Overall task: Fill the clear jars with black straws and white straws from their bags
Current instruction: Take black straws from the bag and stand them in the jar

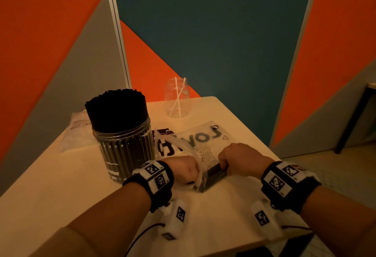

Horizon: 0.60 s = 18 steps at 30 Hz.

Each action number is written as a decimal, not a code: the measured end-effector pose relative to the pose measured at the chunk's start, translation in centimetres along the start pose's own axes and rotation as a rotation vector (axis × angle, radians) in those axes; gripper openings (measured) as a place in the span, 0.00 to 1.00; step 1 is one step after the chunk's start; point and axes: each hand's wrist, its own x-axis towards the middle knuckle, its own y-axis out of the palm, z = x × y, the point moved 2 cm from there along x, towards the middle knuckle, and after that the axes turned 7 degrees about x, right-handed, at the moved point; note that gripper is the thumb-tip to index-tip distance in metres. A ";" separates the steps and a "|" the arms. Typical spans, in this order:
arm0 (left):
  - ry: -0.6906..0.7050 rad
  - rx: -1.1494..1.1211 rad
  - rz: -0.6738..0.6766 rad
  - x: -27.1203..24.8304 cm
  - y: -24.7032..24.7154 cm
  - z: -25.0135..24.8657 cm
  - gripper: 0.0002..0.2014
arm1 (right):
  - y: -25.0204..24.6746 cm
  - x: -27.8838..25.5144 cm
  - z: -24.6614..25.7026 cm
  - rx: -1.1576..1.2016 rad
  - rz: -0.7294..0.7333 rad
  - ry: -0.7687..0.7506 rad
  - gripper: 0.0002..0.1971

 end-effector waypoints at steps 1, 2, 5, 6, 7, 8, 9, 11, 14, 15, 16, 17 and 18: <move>0.008 0.033 0.008 -0.1 -0.1 -0.3 0.13 | 0.0 0.0 0.0 0.000 -0.002 -0.004 0.10; 0.017 0.066 0.011 -0.2 -0.1 -0.6 0.13 | 0.1 0.0 0.1 0.006 -0.004 -0.005 0.11; 0.034 0.190 -0.066 -0.1 0.0 -1.5 0.05 | 0.3 0.0 0.2 0.017 0.000 -0.006 0.11; 0.040 0.226 -0.111 -0.1 0.1 -1.7 0.02 | 0.4 0.1 0.3 0.014 0.000 -0.007 0.11; 0.044 0.241 -0.148 -0.1 0.3 -1.7 0.04 | 0.4 0.1 0.3 0.018 0.002 -0.006 0.12; 0.050 0.249 -0.174 -0.1 0.3 -1.8 0.08 | 0.5 0.2 0.3 0.025 0.005 -0.006 0.12; 0.054 0.258 -0.186 -0.1 0.4 -1.8 0.09 | 0.5 0.2 0.3 0.030 0.008 -0.009 0.12; 0.064 0.272 -0.171 -0.3 0.6 -2.0 0.03 | 0.4 0.1 0.2 0.042 0.019 -0.015 0.13; 0.076 0.327 -0.078 -0.7 0.5 -2.1 0.08 | 0.2 -0.2 0.0 0.069 0.029 -0.030 0.13; 0.077 0.334 -0.030 -0.8 0.4 -2.0 0.11 | 0.2 -0.2 0.0 0.070 0.030 -0.032 0.13; 0.088 0.337 0.006 -0.9 0.3 -1.9 0.13 | 0.2 -0.2 0.0 0.069 0.033 -0.030 0.13; 0.097 0.336 0.029 -1.1 0.3 -1.8 0.14 | 0.2 -0.2 0.0 0.068 0.037 -0.029 0.13; 0.105 0.340 0.024 -1.2 0.3 -1.6 0.14 | 0.2 -0.2 0.0 0.067 0.039 -0.030 0.13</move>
